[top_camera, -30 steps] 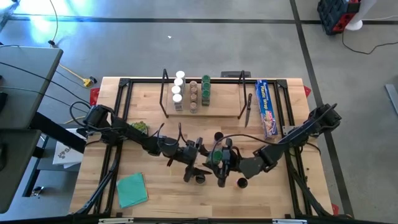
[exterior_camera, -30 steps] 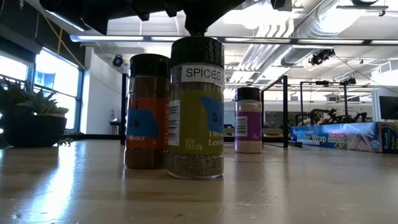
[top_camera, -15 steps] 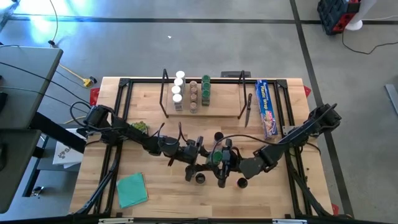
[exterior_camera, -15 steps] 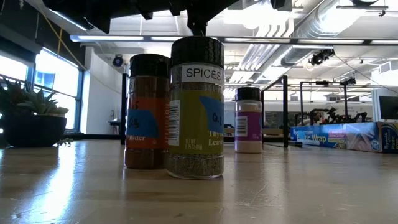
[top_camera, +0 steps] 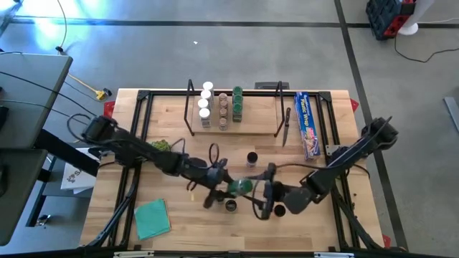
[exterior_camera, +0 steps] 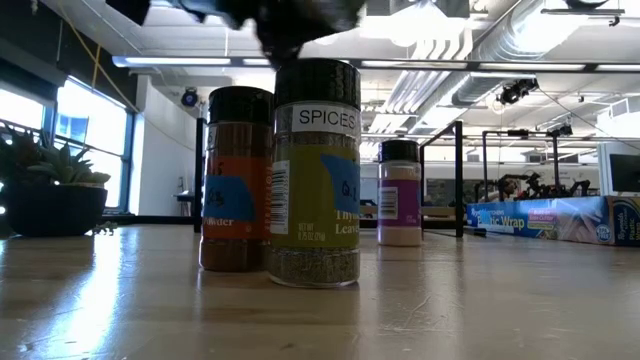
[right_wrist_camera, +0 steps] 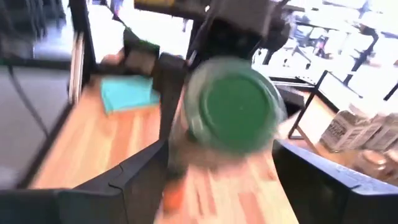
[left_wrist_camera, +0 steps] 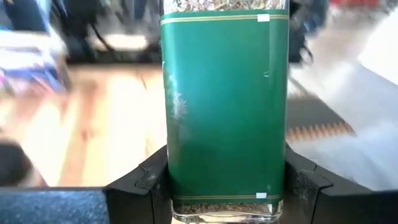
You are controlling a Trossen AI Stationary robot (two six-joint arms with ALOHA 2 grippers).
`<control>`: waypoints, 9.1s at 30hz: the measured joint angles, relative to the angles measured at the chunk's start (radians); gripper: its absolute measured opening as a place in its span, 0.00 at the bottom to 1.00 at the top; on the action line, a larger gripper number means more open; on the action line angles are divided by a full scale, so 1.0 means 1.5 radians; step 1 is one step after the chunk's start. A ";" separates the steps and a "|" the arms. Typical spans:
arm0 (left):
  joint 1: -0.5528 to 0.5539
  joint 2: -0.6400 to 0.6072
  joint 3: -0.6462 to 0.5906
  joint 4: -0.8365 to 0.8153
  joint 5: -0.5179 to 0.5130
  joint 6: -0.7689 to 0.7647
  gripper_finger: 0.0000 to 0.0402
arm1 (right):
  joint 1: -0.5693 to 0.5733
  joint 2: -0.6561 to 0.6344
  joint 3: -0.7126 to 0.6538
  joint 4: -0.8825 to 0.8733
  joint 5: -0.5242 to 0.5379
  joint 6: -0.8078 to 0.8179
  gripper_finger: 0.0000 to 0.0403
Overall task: Shelf spices
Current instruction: Put the green seasoning bottle on the shelf aligned with the other green seasoning bottles, then put the black seasoning bottle on the shelf
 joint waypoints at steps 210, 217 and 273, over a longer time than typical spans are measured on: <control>-0.117 -0.550 -0.081 -0.609 -0.386 -0.101 0.69 | -0.602 0.343 0.584 -0.805 -0.379 -0.319 0.59; -0.117 -0.547 -0.081 -0.609 -0.386 -0.101 0.69 | -0.606 0.343 0.584 -0.803 -0.373 -0.310 0.60; -0.339 -0.447 -0.080 -0.629 -0.681 -0.283 0.69 | -0.170 0.144 0.300 -0.712 -0.129 0.121 0.58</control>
